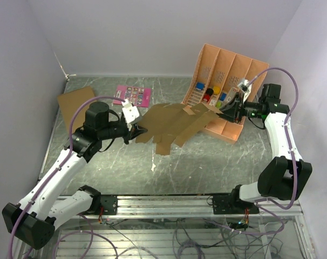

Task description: Fold the paper box

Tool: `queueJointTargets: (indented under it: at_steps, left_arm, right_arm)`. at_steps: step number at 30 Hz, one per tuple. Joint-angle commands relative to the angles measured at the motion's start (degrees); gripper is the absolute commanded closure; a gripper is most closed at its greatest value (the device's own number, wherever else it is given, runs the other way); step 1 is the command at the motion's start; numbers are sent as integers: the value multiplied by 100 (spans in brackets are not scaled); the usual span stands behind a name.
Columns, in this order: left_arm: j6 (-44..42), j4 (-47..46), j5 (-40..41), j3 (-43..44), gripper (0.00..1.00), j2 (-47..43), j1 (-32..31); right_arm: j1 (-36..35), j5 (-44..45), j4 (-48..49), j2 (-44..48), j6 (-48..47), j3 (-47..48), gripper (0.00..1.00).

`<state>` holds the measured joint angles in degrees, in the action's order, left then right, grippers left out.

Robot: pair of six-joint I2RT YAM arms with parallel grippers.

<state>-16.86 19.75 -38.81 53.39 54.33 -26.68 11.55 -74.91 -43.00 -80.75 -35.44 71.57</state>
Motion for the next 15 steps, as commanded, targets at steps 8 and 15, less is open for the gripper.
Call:
queueJointTargets:
  at_steps: [8, 15]
  left_arm:
    - [100, -380, -219, -95, 93, 52, 66]
    - [102, -368, -188, -47, 93, 83, 66]
  right_arm:
    - [-199, -596, -678, 60, -275, -107, 66]
    - [-250, -387, -1263, -102, -611, 21, 61]
